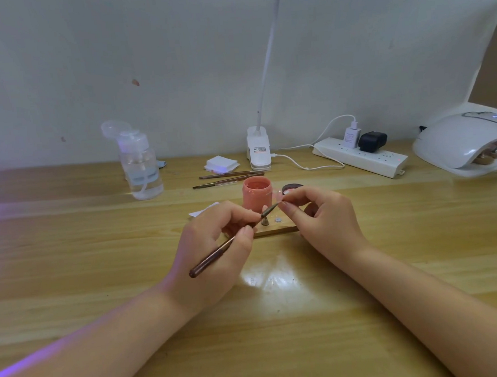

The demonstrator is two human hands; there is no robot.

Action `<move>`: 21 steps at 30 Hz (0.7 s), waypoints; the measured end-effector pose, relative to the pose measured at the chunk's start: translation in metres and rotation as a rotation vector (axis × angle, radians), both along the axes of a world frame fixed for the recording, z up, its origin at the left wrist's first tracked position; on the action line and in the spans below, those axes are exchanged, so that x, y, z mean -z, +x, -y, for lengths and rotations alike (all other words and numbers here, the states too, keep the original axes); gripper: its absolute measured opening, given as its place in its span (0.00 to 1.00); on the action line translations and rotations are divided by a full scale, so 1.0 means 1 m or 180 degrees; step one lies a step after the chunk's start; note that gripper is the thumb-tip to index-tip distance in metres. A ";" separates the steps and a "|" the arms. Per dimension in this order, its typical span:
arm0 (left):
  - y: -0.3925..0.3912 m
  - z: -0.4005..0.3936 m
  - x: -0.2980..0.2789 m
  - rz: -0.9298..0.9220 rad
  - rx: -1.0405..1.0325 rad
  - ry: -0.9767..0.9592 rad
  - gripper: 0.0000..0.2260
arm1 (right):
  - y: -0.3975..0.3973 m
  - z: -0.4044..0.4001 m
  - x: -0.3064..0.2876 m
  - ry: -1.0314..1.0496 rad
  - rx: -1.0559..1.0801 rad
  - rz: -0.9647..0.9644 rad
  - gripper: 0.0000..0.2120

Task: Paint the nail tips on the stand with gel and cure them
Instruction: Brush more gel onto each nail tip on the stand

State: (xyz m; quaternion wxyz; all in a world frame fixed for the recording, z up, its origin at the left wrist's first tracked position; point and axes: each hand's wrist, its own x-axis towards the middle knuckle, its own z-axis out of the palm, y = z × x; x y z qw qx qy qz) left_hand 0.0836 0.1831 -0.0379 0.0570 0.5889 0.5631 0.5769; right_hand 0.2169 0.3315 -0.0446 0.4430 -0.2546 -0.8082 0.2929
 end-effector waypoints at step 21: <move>-0.001 -0.001 0.002 0.0582 0.0181 -0.0108 0.08 | 0.000 0.001 -0.001 -0.0083 -0.0068 -0.0035 0.12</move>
